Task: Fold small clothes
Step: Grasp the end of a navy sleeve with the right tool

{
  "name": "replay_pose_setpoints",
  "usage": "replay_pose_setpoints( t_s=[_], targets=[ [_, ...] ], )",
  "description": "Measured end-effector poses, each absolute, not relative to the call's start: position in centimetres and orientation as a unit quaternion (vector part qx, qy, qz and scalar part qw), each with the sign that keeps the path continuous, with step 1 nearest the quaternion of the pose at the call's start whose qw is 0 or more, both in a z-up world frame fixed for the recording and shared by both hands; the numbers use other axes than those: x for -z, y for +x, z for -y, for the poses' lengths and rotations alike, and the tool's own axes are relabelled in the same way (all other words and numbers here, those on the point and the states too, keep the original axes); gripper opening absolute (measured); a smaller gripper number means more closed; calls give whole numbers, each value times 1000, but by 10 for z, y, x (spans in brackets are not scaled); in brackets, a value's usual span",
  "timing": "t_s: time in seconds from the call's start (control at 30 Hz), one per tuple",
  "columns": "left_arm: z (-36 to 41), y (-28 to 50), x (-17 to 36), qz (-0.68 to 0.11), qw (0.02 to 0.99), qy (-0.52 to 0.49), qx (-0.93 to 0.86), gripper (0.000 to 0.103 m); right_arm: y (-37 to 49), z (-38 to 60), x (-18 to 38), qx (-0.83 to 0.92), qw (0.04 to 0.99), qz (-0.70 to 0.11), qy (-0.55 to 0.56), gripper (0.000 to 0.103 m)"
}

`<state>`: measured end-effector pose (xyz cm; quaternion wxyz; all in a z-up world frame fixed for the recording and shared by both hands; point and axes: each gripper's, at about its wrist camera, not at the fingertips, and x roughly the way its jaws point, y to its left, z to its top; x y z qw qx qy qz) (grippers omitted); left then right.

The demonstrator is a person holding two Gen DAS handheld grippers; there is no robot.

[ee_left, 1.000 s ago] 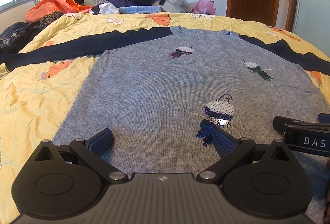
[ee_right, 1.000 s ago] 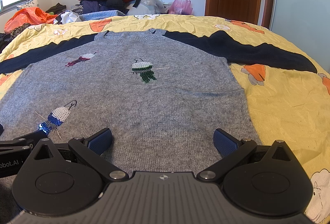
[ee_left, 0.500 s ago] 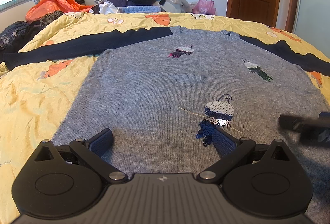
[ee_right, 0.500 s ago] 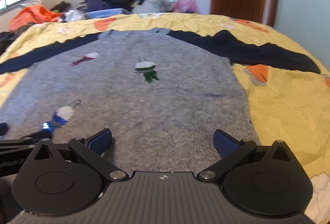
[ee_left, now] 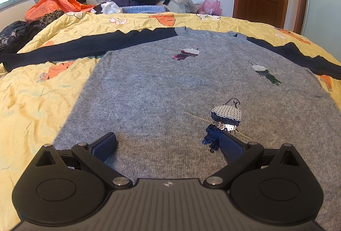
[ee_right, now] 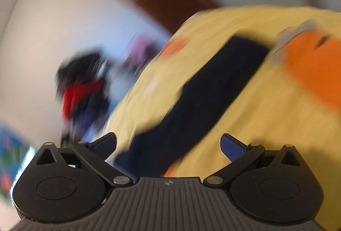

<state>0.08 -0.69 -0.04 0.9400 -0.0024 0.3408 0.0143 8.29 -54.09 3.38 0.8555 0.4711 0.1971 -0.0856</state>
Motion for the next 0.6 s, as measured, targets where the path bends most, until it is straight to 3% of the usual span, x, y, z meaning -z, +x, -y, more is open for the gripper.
replay_pose_setpoints(
  t_s=[0.2, 0.3, 0.33, 0.6],
  targets=[
    [7, 1, 0, -341, 940, -2, -14, 103, 102, 611, 5, 117, 797, -168, 568, 85],
    [7, 1, 0, -341, 940, -2, -14, 103, 113, 617, 13, 134, 792, -182, 567, 84],
    [7, 1, 0, -341, 940, -2, -14, 103, 114, 615, 12, 140, 795, -184, 561, 79],
    [7, 1, 0, -341, 940, -3, -13, 103, 129, 616, 1, 154, 845, -186, 477, 77]
  ],
)
